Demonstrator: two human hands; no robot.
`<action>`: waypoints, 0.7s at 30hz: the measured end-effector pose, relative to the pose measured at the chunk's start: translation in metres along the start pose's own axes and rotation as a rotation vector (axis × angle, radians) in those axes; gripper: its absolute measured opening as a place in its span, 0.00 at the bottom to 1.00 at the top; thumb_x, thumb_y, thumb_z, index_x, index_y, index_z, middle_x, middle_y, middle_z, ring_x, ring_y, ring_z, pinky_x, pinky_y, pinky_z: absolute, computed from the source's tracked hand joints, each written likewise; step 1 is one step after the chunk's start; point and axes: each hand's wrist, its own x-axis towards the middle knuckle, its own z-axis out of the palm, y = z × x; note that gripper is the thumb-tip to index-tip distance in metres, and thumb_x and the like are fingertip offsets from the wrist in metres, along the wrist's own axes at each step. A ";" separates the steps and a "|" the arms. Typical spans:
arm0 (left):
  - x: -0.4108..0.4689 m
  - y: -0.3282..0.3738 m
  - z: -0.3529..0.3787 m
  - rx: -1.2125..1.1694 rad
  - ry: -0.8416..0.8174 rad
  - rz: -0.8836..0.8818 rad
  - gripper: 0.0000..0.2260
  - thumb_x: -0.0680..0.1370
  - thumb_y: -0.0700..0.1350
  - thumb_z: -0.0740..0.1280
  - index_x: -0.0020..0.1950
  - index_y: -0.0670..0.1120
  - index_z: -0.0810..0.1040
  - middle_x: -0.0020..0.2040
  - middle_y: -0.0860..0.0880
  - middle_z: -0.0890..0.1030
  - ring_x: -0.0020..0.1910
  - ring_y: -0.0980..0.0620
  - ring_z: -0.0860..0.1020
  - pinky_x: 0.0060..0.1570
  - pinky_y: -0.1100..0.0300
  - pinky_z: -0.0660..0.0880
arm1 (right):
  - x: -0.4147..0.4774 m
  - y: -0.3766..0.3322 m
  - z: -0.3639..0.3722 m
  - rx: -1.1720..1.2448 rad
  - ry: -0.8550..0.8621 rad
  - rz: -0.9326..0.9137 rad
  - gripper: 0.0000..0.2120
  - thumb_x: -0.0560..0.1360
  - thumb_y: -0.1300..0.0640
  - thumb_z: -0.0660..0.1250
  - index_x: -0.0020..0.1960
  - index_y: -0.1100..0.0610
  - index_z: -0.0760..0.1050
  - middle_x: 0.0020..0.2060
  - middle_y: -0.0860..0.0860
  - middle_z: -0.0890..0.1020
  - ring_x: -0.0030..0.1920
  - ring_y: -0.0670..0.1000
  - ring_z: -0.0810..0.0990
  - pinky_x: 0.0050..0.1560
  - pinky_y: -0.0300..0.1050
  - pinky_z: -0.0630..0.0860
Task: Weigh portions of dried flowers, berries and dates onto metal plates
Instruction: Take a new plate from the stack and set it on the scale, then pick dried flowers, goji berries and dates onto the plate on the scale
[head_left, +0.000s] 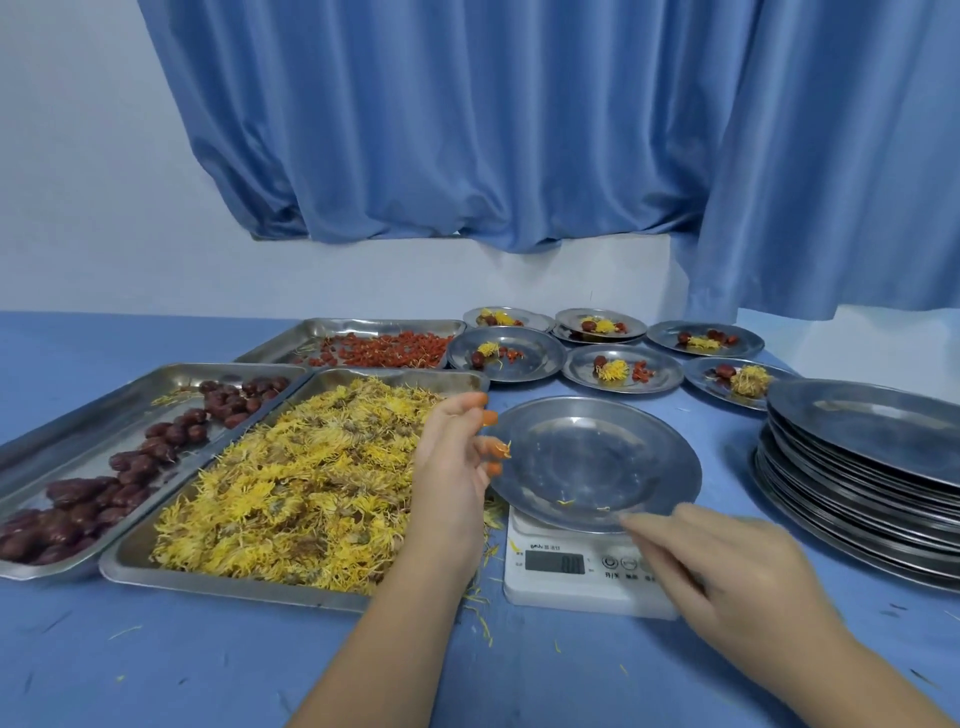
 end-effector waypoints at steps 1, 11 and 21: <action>-0.002 0.000 0.001 0.036 -0.010 0.000 0.07 0.69 0.46 0.67 0.45 0.52 0.82 0.37 0.54 0.81 0.32 0.55 0.75 0.37 0.59 0.69 | 0.008 -0.001 0.000 0.025 0.040 -0.023 0.10 0.76 0.57 0.64 0.46 0.56 0.84 0.26 0.48 0.71 0.24 0.51 0.69 0.23 0.41 0.69; -0.012 0.022 -0.014 0.428 -0.205 -0.049 0.09 0.73 0.49 0.66 0.51 0.57 0.83 0.53 0.56 0.83 0.53 0.56 0.81 0.48 0.62 0.74 | 0.029 0.007 0.022 0.095 0.168 0.153 0.08 0.73 0.56 0.67 0.45 0.54 0.85 0.34 0.45 0.84 0.34 0.45 0.81 0.34 0.42 0.77; 0.092 0.102 -0.086 1.774 -0.256 -0.082 0.22 0.77 0.36 0.64 0.68 0.55 0.74 0.72 0.50 0.71 0.45 0.47 0.83 0.37 0.58 0.81 | 0.034 0.001 0.021 0.129 -0.004 0.215 0.08 0.67 0.61 0.77 0.40 0.49 0.82 0.34 0.38 0.82 0.35 0.39 0.80 0.33 0.40 0.77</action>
